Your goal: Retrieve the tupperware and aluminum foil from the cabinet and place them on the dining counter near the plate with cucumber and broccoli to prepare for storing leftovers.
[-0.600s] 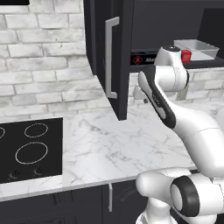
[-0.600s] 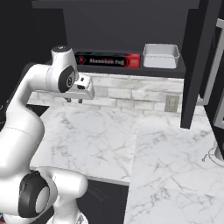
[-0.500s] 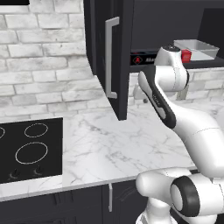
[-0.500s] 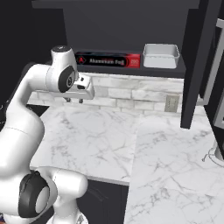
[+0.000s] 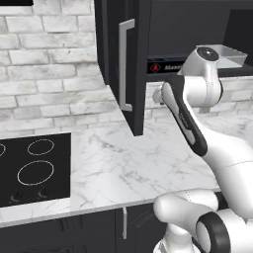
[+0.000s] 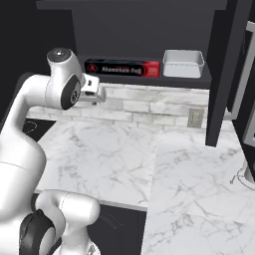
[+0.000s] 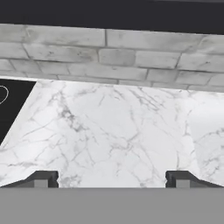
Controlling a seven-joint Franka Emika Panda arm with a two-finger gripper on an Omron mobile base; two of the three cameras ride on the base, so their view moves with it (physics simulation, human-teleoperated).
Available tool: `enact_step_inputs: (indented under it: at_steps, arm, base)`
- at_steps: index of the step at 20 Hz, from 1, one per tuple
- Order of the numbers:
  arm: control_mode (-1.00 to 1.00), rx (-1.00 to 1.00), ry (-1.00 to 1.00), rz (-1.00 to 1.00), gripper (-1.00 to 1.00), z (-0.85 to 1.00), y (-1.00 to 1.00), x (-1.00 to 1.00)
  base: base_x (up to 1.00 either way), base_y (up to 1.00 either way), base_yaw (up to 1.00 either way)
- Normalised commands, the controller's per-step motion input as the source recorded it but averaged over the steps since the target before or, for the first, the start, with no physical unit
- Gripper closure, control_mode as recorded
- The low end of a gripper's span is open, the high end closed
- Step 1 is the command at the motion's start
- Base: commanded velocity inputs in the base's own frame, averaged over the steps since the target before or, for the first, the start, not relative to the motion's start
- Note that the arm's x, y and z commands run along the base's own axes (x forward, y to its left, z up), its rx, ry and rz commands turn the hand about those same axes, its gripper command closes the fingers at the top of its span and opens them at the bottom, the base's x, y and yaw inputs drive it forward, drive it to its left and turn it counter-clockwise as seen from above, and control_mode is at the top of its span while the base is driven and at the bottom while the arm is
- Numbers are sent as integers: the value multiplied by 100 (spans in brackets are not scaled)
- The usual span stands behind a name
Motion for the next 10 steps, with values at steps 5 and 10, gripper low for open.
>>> enact_step_inputs:
  at_steps: [5,10]
  arm:
    - [-100,0,-24,7,-100,54,0,0]
    - [-100,0,-19,9,-100,41,-5,2]
  base:
    - [0,0,0]
    - [0,0,0]
